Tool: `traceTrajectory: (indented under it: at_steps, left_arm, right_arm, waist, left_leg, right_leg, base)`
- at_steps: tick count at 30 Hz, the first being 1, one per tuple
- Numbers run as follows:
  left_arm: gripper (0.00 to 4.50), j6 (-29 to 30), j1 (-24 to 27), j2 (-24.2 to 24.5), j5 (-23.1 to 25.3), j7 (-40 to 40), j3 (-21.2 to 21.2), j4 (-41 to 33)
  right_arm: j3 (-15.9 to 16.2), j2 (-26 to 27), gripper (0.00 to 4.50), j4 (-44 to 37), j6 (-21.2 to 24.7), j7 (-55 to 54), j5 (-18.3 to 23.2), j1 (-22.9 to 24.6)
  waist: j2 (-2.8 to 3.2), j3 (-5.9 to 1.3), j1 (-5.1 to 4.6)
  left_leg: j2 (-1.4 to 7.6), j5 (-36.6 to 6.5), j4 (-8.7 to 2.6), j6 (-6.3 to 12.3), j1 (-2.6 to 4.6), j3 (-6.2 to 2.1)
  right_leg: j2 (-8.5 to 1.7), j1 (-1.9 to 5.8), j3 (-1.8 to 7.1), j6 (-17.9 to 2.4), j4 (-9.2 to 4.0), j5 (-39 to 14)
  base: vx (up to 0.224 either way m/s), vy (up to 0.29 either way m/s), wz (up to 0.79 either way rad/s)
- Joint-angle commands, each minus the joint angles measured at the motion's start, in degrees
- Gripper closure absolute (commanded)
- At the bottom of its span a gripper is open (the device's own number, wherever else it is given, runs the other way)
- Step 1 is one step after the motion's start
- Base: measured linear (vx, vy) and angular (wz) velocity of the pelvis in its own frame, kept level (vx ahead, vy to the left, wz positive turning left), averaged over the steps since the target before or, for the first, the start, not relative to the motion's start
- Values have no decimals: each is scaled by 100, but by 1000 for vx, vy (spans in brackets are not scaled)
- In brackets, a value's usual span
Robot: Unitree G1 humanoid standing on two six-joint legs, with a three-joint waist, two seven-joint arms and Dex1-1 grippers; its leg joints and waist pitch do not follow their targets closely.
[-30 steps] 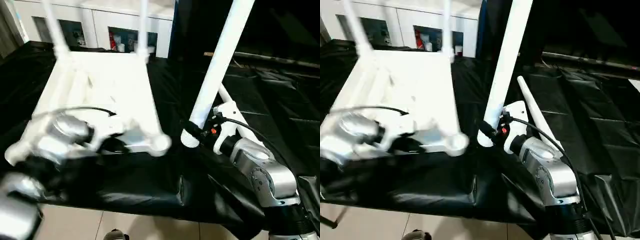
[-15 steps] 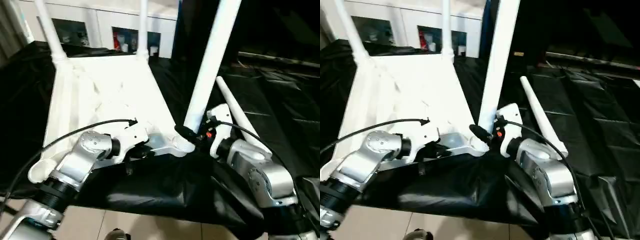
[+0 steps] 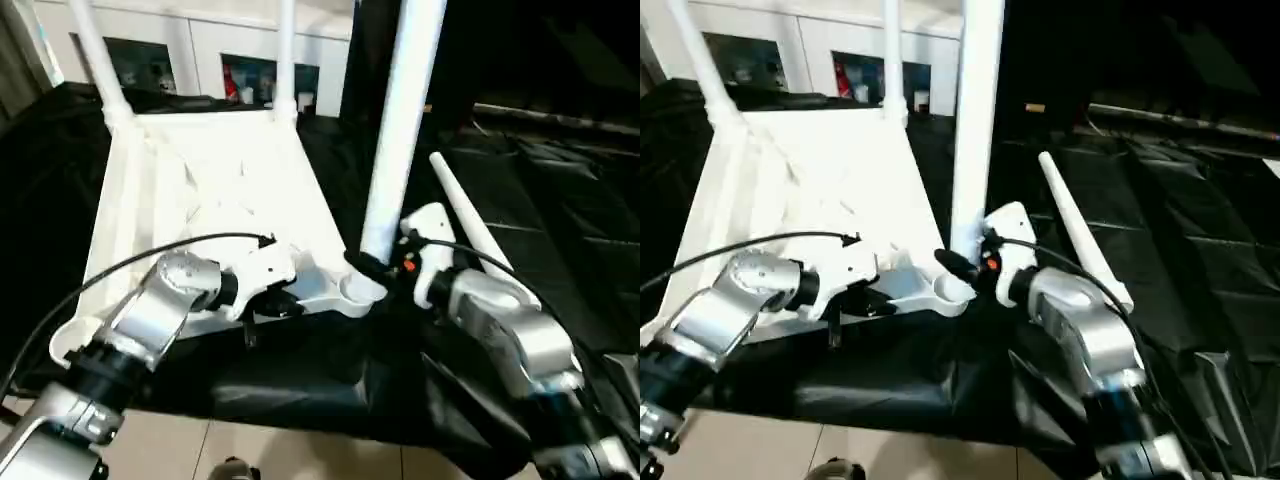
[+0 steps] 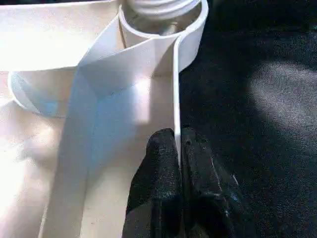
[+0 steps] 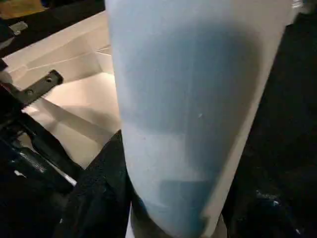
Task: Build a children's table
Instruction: Insert table leg to table base
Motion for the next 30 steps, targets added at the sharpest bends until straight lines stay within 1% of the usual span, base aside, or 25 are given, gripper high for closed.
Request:
traceTrajectory:
  at_steps: [1,2,3,6,9,11,14,17,20,22,26,27,28,29,30]
  left_arm:
    - [450,-90,-109,-13,-4,-112,-38,11]
    - [450,-156,-125,-22,-34,-180,-49,34]
    - [450,-184,-131,-26,-54,-218,-50,42]
    - [450,-217,-166,-23,-44,-239,-63,68]
    - [450,-260,-201,-15,-45,-284,-60,114]
    - [450,-292,-217,-1,-42,-318,-56,139]
    - [450,-374,-258,29,-58,-405,-44,197]
    - [450,-383,-270,35,-60,-421,-41,205]
    - [450,-409,-299,43,-47,-433,-30,250]
    - [450,-412,-302,65,-45,-456,-20,262]
    - [450,-416,-307,86,-35,-471,-21,277]
    - [450,-418,-314,97,-36,-480,-16,285]
    - [450,-418,-325,119,-34,-495,-10,296]
    - [450,-417,-329,131,-26,-497,-14,298]
    - [450,-427,-337,146,-18,-504,-14,313]
  right_arm:
    - [-12,-43,259,114,-24,122,6,-119]
    - [17,-51,259,246,-48,226,-5,-207]
    - [22,-48,259,302,-62,272,-8,-240]
    - [42,-45,259,479,-38,447,40,-345]
    - [162,-124,259,570,-63,626,-38,-398]
    - [178,-142,259,633,-86,679,-69,-417]
    - [102,-84,259,990,-248,733,-107,-523]
    - [61,-42,259,1115,-290,746,-93,-563]
    - [-12,47,259,1297,-335,810,1,-603]
    - [-105,113,259,1455,-352,873,103,-606]
    - [-200,144,259,1623,-411,931,176,-570]
    - [-241,158,259,1676,-428,933,205,-539]
    - [-308,181,259,1747,-486,947,255,-445]
    - [-344,193,259,1756,-504,944,286,-378]
    - [-377,215,259,1770,-537,937,307,-312]
  waist:
    - [21,-379,-8]
    - [28,-381,-2]
    - [15,-367,-9]
    - [8,-364,-8]
    - [2,-356,-3]
    - [4,-352,2]
    - [14,-356,-3]
    - [8,-350,-10]
    - [19,-358,-14]
    - [38,-364,-6]
    - [41,-365,-5]
    - [80,-367,7]
    - [86,-368,4]
    - [76,-368,3]
    - [108,-374,16]
  left_leg:
    - [204,-1294,-396,-150,201,-108]
    - [204,-1281,-395,-145,206,-105]
    - [202,-1289,-400,-134,195,-105]
    - [212,-1326,-399,-146,209,-106]
    - [208,-1332,-401,-145,207,-102]
    - [213,-1365,-405,-150,211,-105]
    - [211,-1446,-406,-180,217,-108]
    - [219,-1495,-418,-206,210,-114]
    - [217,-1525,-419,-216,214,-117]
    - [218,-1601,-420,-234,220,-122]
    - [224,-1652,-428,-259,222,-126]
    - [225,-1680,-431,-272,226,-134]
    - [224,-1730,-435,-291,228,-134]
    - [224,-1749,-436,-292,225,-132]
    - [225,-1774,-435,-301,227,-141]
  right_leg:
    - [-335,198,264,-1015,-411,-889]
    - [-333,195,265,-1012,-415,-881]
    - [-333,195,263,-1018,-417,-905]
    - [-339,187,263,-1031,-414,-917]
    - [-340,194,265,-1018,-424,-960]
    - [-346,189,267,-999,-431,-1027]
    - [-352,180,265,-1008,-438,-1130]
    - [-352,181,264,-1011,-441,-1173]
    - [-354,179,262,-1027,-444,-1181]
    - [-360,179,261,-1040,-452,-1241]
    - [-362,174,257,-1060,-452,-1248]
    - [-365,171,257,-1068,-445,-1238]
    - [-359,170,256,-1080,-451,-1213]
    - [-359,171,257,-1087,-452,-1200]
    - [-372,176,256,-1099,-447,-1185]
  base:
    - [0,0,0]
    - [0,0,0]
    - [0,0,0]
    - [0,0,0]
    - [0,0,0]
    - [0,0,0]
    - [0,0,0]
    - [0,0,0]
    - [0,0,0]
    - [0,0,0]
    - [0,0,0]
    - [0,0,0]
    - [0,0,0]
    - [0,0,0]
    - [0,0,0]
